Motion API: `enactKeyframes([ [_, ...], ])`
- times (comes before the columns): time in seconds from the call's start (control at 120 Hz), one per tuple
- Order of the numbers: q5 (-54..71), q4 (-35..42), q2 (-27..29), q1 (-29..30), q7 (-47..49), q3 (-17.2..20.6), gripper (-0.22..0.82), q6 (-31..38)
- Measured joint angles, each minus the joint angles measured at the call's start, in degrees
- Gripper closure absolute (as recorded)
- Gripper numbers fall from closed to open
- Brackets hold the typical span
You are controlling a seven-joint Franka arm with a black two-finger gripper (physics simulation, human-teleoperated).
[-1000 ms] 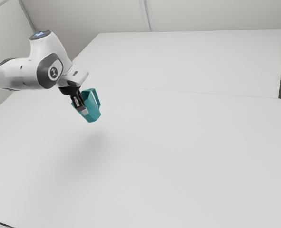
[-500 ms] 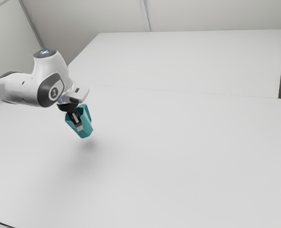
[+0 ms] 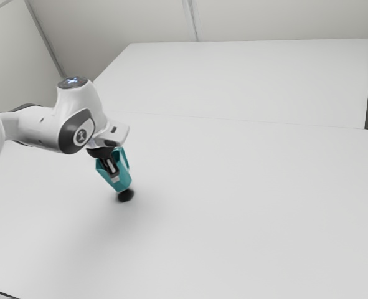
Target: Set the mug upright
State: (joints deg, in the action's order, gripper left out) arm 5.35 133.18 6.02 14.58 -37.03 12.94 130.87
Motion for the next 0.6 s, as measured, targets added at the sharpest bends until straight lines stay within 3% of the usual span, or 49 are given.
enactKeyframes([
  [0.6, 0.8, -3.2, -5.5, -3.8, 3.1, 0.5, 0.78, 3.9],
])
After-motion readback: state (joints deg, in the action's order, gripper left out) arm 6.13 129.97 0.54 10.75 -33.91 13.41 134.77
